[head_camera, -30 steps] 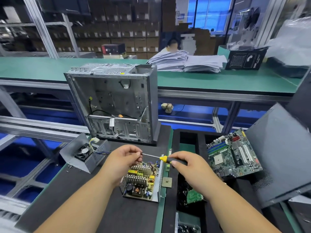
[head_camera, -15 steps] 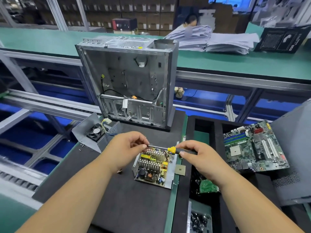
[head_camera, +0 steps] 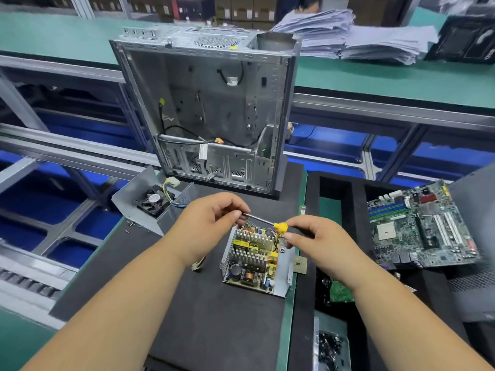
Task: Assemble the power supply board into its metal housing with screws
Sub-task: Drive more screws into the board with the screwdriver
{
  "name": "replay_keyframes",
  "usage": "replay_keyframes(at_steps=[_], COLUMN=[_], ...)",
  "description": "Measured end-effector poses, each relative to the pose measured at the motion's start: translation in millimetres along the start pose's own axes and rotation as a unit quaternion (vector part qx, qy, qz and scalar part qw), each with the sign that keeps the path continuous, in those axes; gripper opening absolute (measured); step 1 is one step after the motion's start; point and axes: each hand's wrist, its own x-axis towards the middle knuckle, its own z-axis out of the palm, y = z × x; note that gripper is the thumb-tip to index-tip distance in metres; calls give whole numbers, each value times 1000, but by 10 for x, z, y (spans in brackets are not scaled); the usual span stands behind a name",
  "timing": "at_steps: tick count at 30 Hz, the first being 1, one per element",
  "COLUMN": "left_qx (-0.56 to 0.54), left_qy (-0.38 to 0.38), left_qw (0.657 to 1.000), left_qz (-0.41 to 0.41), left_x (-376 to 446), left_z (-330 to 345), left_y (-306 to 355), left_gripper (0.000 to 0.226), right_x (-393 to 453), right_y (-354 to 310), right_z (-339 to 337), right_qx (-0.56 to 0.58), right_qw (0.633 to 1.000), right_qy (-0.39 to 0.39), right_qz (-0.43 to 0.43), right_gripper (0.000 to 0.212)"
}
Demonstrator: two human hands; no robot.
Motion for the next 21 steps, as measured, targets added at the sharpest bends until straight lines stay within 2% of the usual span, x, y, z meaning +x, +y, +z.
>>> replay_keyframes(at_steps=[11,16,21], left_qx=[19,174,301], left_qy=[-38,30,10], left_qw=[999,983,951], left_qz=[10,-58,-68], left_x=[251,366,516], left_z=[-96,-153,-150], left_y=[-115,-429,-644], left_gripper=[51,43,48], right_x=[186,326,507], right_y=[0,141,306], right_z=[50,17,24], right_qx=[11,25,7], right_qw=[1000,995,987], right_qy=[25,84,124], right_qz=[12,57,104], right_gripper=[15,10,6])
